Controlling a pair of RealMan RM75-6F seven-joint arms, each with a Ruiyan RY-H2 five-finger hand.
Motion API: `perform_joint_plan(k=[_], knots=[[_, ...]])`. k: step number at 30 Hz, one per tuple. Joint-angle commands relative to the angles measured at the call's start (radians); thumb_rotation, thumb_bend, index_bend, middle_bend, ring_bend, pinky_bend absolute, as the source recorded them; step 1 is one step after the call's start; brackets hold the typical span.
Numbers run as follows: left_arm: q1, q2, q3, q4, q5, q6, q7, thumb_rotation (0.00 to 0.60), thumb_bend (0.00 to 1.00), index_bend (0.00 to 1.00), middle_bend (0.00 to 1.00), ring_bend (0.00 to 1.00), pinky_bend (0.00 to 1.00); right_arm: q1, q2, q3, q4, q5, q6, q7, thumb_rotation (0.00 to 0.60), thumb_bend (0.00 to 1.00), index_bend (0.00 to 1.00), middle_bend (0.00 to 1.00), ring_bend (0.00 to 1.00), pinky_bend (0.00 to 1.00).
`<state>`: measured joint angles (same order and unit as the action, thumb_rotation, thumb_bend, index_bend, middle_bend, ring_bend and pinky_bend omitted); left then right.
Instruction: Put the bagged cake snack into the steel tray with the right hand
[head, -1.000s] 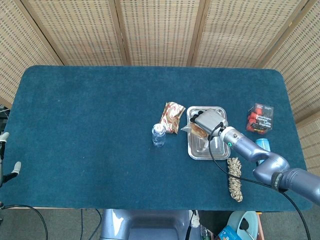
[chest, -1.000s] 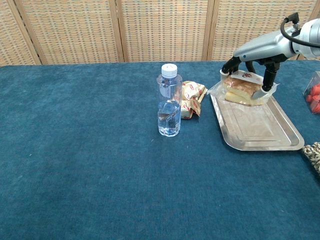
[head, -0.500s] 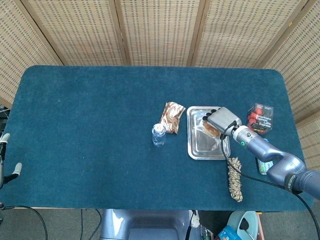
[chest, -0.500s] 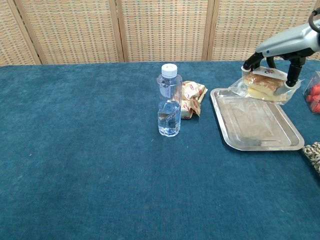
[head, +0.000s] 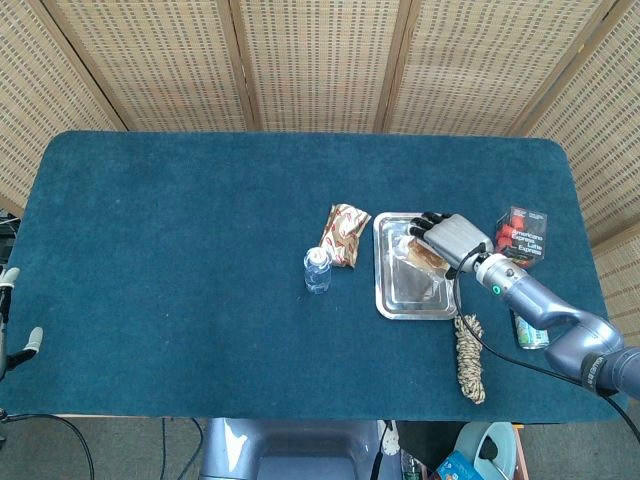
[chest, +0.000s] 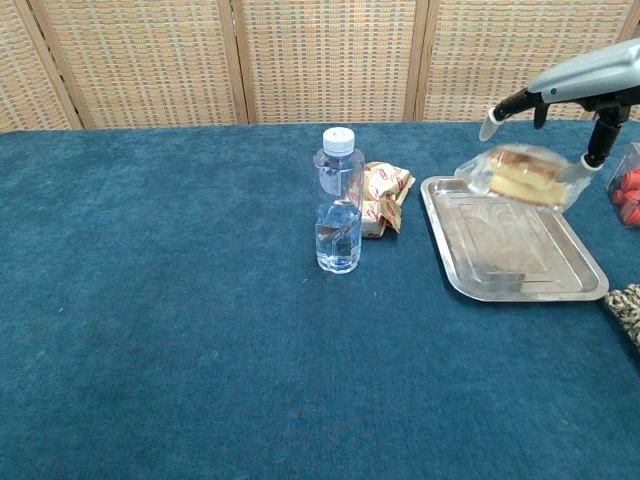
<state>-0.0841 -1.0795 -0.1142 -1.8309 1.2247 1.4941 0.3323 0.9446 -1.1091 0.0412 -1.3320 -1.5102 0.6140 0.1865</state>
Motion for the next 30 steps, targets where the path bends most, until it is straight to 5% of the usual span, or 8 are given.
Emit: perform_joint_plan(k=[1, 10, 19, 25, 30], knots=[[-0.005, 0.0, -0.001, 0.003, -0.003, -0.009, -0.004, 0.584, 0.37, 0.0, 0.0, 0.0, 0.0, -0.004, 0.008, -0.004, 0.0, -0.017, 0.014, 0.024, 0.6, 0.21, 0.06, 0.0, 0.0, 0.02], [-0.006, 0.006, -0.002, 0.014, -0.007, -0.016, -0.024, 0.584, 0.37, 0.0, 0.0, 0.0, 0.0, -0.008, 0.03, -0.008, -0.011, -0.014, 0.012, 0.03, 0.6, 0.21, 0.06, 0.0, 0.0, 0.0], [-0.012, 0.023, -0.002, 0.012, 0.011, -0.017, -0.026, 0.584, 0.37, 0.0, 0.0, 0.0, 0.0, -0.068, 0.113, 0.017, -0.108, 0.057, 0.102, -0.1, 0.6, 0.23, 0.06, 0.0, 0.0, 0.0], [-0.029, 0.046, -0.007, 0.0, 0.052, -0.019, -0.017, 0.583, 0.37, 0.0, 0.0, 0.0, 0.0, -0.248, 0.221, 0.031, -0.239, 0.154, 0.379, -0.265, 0.6, 0.23, 0.06, 0.0, 0.0, 0.0], [-0.051, 0.058, -0.006, -0.001, 0.099, -0.034, -0.025, 0.584, 0.37, 0.0, 0.0, 0.0, 0.0, -0.487, 0.287, 0.016, -0.426, 0.207, 0.744, -0.396, 0.6, 0.23, 0.06, 0.0, 0.0, 0.0]])
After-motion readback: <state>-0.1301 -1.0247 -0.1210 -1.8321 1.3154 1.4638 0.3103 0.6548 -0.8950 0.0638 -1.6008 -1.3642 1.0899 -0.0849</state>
